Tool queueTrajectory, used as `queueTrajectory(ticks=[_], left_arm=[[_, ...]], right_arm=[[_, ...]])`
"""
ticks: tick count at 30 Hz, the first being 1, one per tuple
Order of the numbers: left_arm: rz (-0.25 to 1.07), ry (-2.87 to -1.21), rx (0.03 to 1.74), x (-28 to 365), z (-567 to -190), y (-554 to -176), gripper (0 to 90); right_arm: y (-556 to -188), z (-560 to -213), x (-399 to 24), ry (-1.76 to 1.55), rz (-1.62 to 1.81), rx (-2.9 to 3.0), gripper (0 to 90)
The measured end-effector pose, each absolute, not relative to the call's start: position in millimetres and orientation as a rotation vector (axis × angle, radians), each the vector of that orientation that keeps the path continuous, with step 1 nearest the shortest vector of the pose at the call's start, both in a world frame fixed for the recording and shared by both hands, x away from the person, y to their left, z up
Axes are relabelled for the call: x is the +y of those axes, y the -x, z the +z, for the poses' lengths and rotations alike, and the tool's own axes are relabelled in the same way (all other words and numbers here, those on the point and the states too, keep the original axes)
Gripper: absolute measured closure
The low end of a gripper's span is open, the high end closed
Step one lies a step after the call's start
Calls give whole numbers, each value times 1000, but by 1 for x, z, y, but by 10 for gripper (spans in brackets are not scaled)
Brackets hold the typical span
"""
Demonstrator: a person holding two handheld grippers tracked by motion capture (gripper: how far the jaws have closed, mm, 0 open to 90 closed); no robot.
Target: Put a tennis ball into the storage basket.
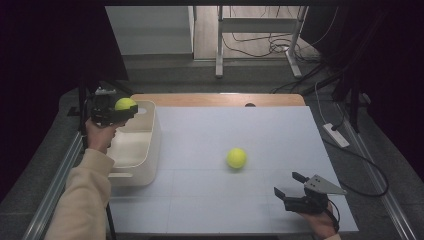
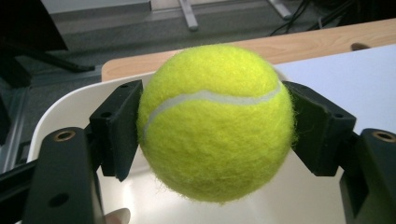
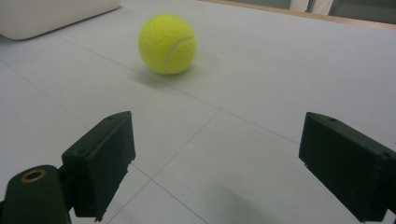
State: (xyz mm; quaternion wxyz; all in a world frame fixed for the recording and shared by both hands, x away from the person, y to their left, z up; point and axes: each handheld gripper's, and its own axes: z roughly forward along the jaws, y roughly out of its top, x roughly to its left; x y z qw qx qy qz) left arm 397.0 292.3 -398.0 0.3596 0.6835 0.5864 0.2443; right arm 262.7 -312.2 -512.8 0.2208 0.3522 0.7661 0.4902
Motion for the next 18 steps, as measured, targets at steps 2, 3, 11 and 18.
queueTrajectory(ticks=[2, 3, 11, 18], left_arm=[[627, -1774, 1532, 294, -399, -398, 263], [621, -1773, 1538, 295, -400, -399, 262], [632, -1783, 1564, 296, -401, -399, 259], [650, -1784, 1576, 294, -400, -399, 250]], right_arm=[[-263, -513, -312, -974, 1355, 2118, 109], [-263, -513, -312, -977, 1353, 2117, 109], [-263, -513, -312, -978, 1351, 2120, 109], [-263, -513, -311, -978, 1351, 2121, 109]])
